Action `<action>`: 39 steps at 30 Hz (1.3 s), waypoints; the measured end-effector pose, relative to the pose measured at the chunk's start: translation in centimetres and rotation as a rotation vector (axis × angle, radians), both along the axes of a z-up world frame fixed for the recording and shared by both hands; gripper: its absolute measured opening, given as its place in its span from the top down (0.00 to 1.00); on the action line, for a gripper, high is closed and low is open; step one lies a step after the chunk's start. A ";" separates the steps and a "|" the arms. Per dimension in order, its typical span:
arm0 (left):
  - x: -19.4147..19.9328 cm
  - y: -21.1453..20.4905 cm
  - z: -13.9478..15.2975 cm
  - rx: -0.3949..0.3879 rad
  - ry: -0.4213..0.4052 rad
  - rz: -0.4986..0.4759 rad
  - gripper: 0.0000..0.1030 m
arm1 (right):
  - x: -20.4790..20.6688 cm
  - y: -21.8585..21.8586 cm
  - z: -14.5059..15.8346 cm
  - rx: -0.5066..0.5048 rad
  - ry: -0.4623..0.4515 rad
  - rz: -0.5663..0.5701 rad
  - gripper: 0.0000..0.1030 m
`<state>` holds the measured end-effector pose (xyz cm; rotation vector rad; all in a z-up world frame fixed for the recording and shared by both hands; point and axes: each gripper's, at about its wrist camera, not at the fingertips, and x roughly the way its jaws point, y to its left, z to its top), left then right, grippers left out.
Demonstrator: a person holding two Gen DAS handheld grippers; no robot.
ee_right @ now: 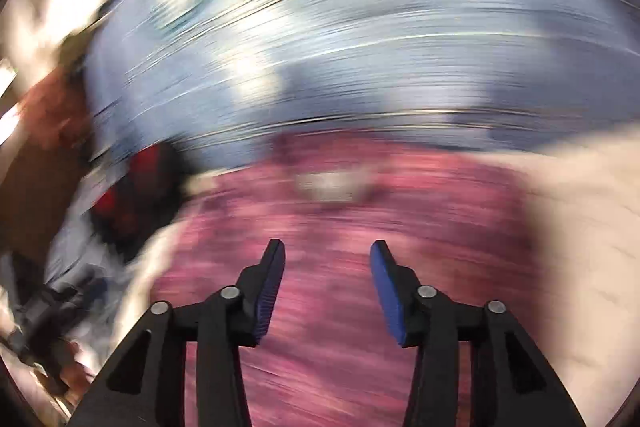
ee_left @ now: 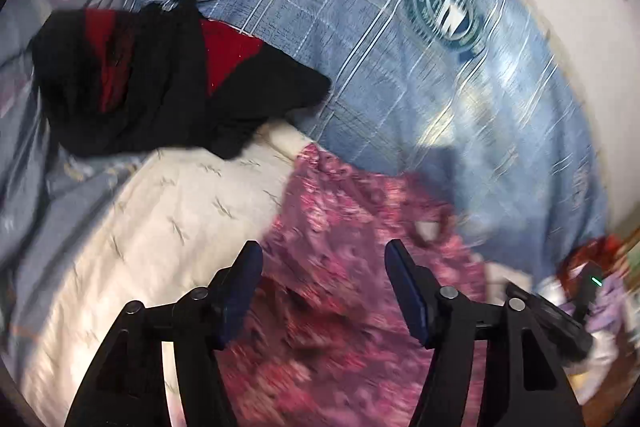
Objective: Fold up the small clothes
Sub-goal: 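Grasp the folded shirt edge with the left tool while the right tool grasps it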
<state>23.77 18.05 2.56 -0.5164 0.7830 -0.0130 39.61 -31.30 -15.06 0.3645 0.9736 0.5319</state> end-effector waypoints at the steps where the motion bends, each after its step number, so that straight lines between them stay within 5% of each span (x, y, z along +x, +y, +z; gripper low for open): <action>1: 1.1 -0.4 -0.6 0.017 0.039 -0.029 0.40 | -0.1 -2.7 -0.9 -0.036 0.025 -0.066 0.52; 4: 3.1 -2.1 -3.0 0.077 0.147 -0.047 0.41 | -1.0 -7.9 -4.6 0.004 0.114 -0.161 0.56; 6: 4.0 -3.3 -4.2 0.168 0.194 -0.041 0.42 | -2.6 -7.4 -5.3 0.048 0.060 -0.137 0.67; 11: 5.1 -7.5 -4.4 0.456 0.271 -0.110 0.43 | -3.0 -6.3 -6.5 -0.049 0.037 -0.118 0.71; 17: 1.7 -1.9 -1.1 0.148 0.368 -0.130 0.46 | -7.3 -9.4 -2.5 0.064 0.013 -0.070 0.63; 24: -7.3 2.4 -0.2 0.167 0.491 -0.155 0.45 | -17.7 -14.8 -3.7 0.016 0.068 -0.029 0.50; 27: -11.1 2.9 -1.7 0.064 0.543 -0.196 0.45 | -21.5 -16.2 -6.0 -0.014 0.136 -0.034 0.50; 32: -14.5 2.0 -3.4 0.003 0.556 -0.260 0.44 | -25.5 -18.2 -8.1 0.121 0.199 -0.073 0.49; 39: -16.9 1.9 -4.7 -0.064 0.585 -0.286 0.44 | -28.6 -16.5 -9.0 0.179 0.246 0.129 0.47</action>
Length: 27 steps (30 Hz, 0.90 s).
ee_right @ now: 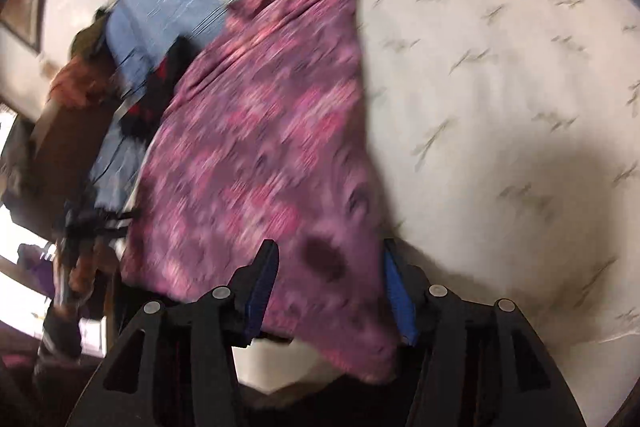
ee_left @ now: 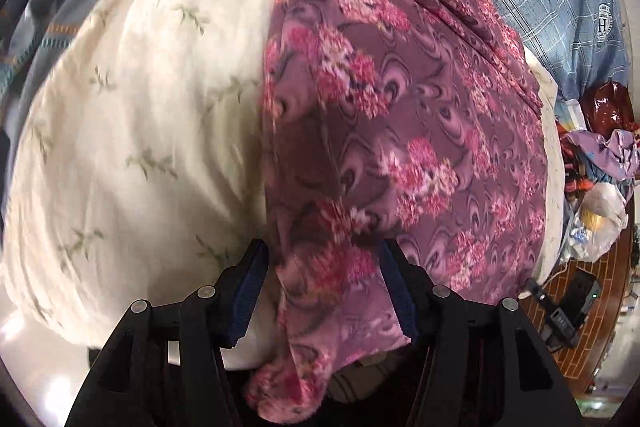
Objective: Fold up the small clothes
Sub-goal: 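Grasp the folded shirt edge with the left tool while the right tool grasps it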
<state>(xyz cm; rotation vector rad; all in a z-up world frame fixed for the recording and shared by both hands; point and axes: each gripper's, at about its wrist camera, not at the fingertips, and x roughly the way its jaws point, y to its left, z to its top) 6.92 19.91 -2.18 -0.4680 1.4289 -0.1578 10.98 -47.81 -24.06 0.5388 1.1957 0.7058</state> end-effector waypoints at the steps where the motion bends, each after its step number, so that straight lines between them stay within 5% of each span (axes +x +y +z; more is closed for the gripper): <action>1: -0.1 0.0 -0.5 -0.006 0.005 -0.005 0.44 | -0.3 0.3 -0.2 0.017 0.012 0.027 0.47; 4: -0.2 -1.1 -1.3 0.014 -0.008 -0.020 0.44 | -0.6 0.4 -0.5 0.014 -0.004 0.034 0.55; 7: -0.8 -1.8 -1.4 0.040 -0.024 -0.026 0.60 | -0.6 0.0 -0.6 -0.022 0.001 0.020 0.96; 8: -1.1 -1.7 -1.5 0.046 -0.023 -0.026 0.81 | -0.5 -0.1 -0.7 -0.043 0.004 0.020 0.96; 9: -1.5 -1.5 -1.7 0.031 -0.010 -0.020 0.89 | -0.7 -0.2 -0.7 -0.042 -0.003 0.020 0.96; 13: -2.4 -0.4 -2.1 -0.085 -0.006 0.050 0.93 | -1.3 -0.7 0.2 0.016 -0.003 0.026 0.96; 18: -2.8 1.0 -0.5 -0.269 -0.073 0.113 0.93 | -0.9 -1.8 1.9 0.218 0.011 -0.029 0.96; 27: -0.6 2.1 1.3 -0.356 -0.186 0.173 0.93 | 2.6 -0.6 4.7 0.454 -0.018 -0.087 0.96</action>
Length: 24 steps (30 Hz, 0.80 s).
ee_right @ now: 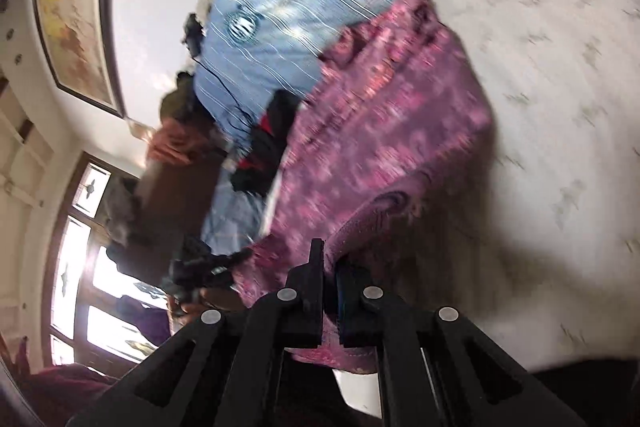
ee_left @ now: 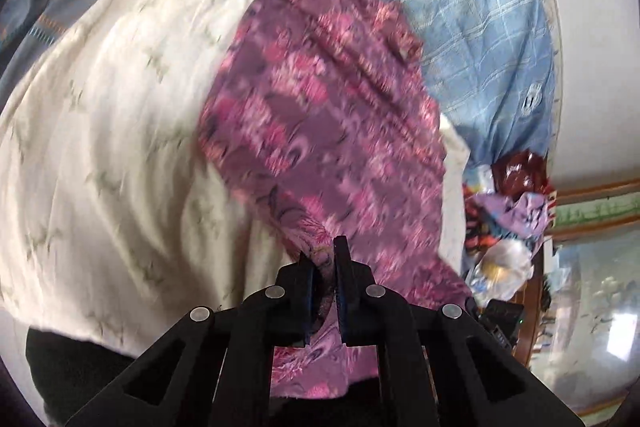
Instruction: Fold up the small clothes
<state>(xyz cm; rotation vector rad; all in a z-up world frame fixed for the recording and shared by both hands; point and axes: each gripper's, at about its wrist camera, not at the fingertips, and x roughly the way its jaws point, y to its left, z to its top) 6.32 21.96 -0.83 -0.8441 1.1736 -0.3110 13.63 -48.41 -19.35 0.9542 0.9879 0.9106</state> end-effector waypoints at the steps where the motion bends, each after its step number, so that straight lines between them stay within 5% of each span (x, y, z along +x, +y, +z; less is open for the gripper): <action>1: 0.5 0.1 0.1 -0.008 -0.003 0.007 0.93 | 0.7 0.2 0.3 0.019 -0.005 -0.006 0.96; 7: 3.9 1.5 1.5 -0.037 -0.044 0.053 0.93 | 5.1 0.8 1.8 0.099 -0.029 -0.039 0.96; 15: 13.1 2.9 2.4 -0.077 -0.074 0.147 0.93 | 13.7 1.1 0.9 0.166 0.010 -0.157 0.96; 21: 21.6 3.9 2.8 -0.011 -0.132 0.230 0.93 | 21.3 2.0 -1.3 0.178 0.067 -0.244 0.96; 24: 25.2 3.9 0.3 0.050 -0.045 0.209 0.93 | 24.6 2.8 -3.5 0.126 0.127 -0.274 0.96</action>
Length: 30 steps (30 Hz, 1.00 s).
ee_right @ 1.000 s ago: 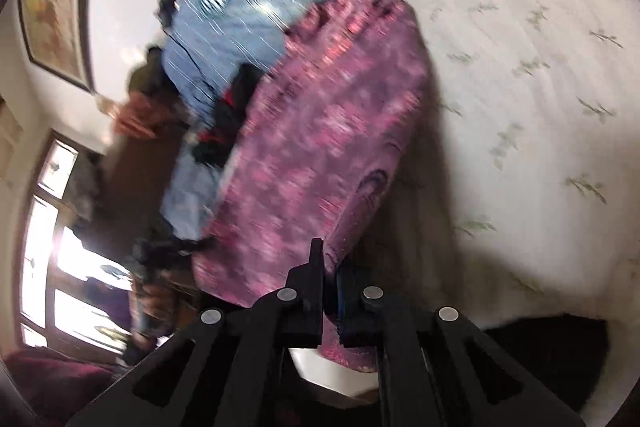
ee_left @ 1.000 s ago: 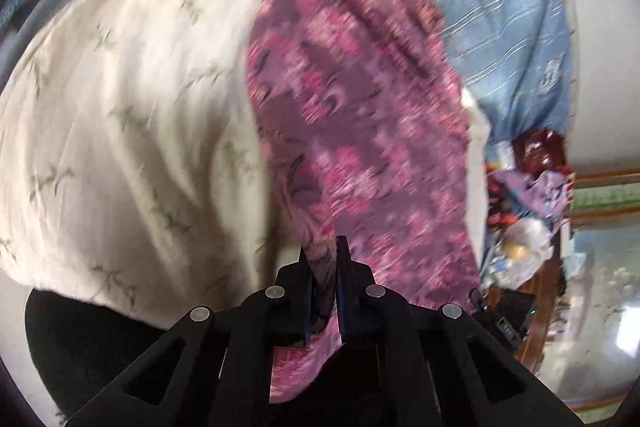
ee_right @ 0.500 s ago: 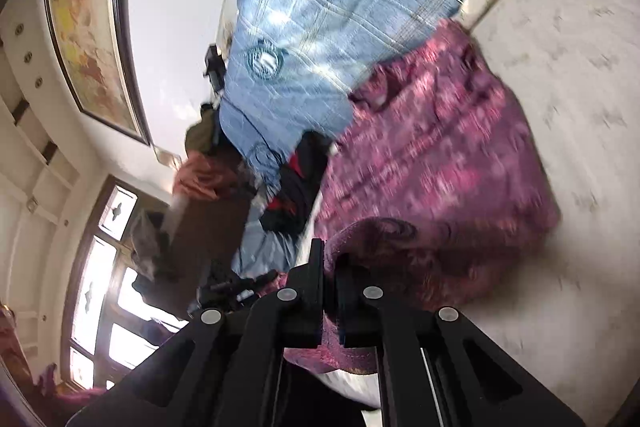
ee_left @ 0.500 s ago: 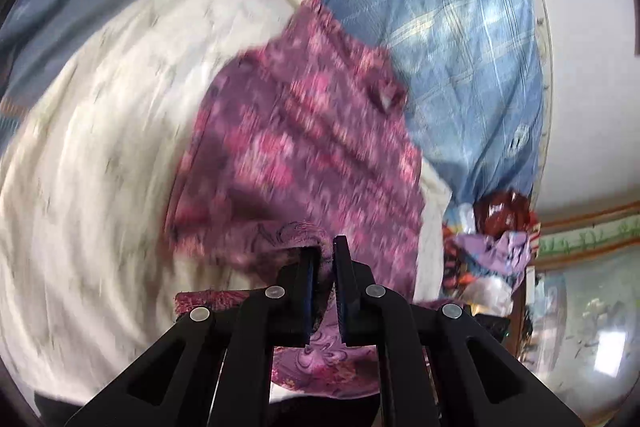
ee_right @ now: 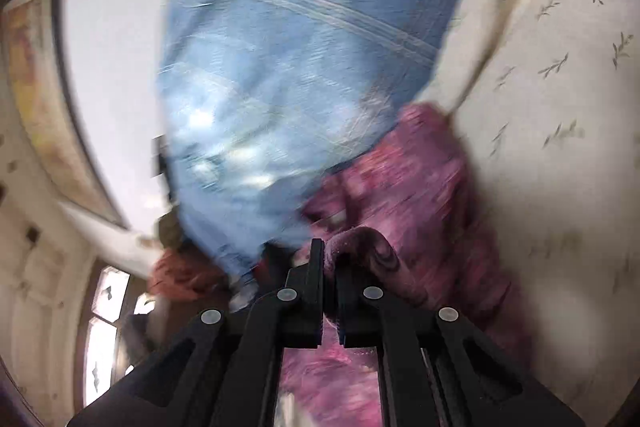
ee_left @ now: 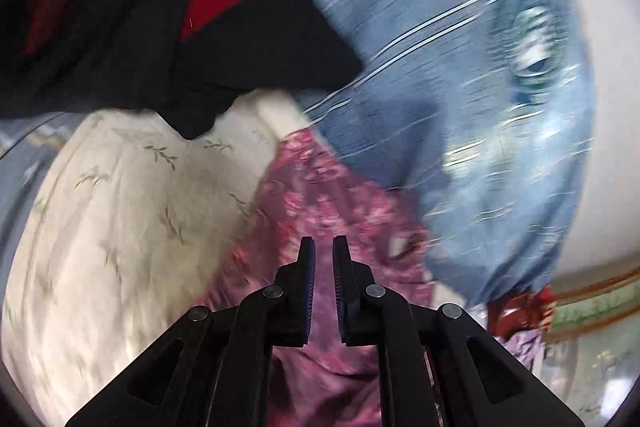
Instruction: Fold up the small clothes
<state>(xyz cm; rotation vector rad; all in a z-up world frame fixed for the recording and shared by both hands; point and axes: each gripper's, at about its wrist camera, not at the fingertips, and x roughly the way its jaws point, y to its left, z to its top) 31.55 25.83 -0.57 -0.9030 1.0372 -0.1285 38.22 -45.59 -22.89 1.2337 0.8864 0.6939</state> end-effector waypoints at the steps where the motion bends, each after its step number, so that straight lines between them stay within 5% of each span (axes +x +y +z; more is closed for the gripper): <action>1: 0.4 -0.2 -0.5 0.028 0.027 -0.011 0.93 | 1.0 0.5 -1.0 -0.014 0.031 0.009 0.96; 4: -0.2 -1.2 -0.1 0.079 0.007 -0.123 0.91 | 2.3 1.4 -2.7 -0.079 0.093 0.026 0.96; 5: -1.2 -1.7 0.4 0.090 -0.005 -0.170 0.85 | 2.2 1.5 -2.8 -0.089 0.093 0.027 0.96; 8: -4.8 -2.8 1.8 0.100 -0.032 -0.293 0.46 | 2.1 1.6 -2.7 -0.095 0.074 0.031 0.94; 13: -8.6 -3.8 1.7 0.095 -0.047 -0.394 0.31 | 1.5 1.4 -2.7 -0.098 0.086 0.031 0.91; 17: -5.5 -4.2 -0.3 0.082 0.020 -0.362 0.31 | 1.4 1.3 -2.7 -0.113 0.096 0.028 0.91; 19: -4.1 -5.0 -1.0 0.056 0.030 -0.406 0.31 | 1.3 1.4 -2.6 -0.118 0.105 0.024 0.91; 23: -2.8 -8.6 -1.9 0.127 0.026 -0.539 0.33 | 1.0 1.3 -2.1 -0.127 0.108 0.034 0.91; 25: -3.1 -10.1 -2.0 0.172 0.019 -0.566 0.46 | 1.1 1.3 -2.0 -0.131 0.104 0.045 0.91; 26: -3.2 -10.8 -2.2 0.201 0.035 -0.577 0.74 | 1.1 1.3 -1.9 -0.133 0.100 0.052 0.91; 27: -3.1 -11.2 -2.4 0.195 0.048 -0.577 0.88 | 1.0 1.3 -1.7 -0.141 0.091 0.057 0.91; 30: -3.4 -11.3 -1.6 0.168 0.014 -0.507 0.89 | 0.6 1.2 -1.0 -0.137 0.050 0.064 0.94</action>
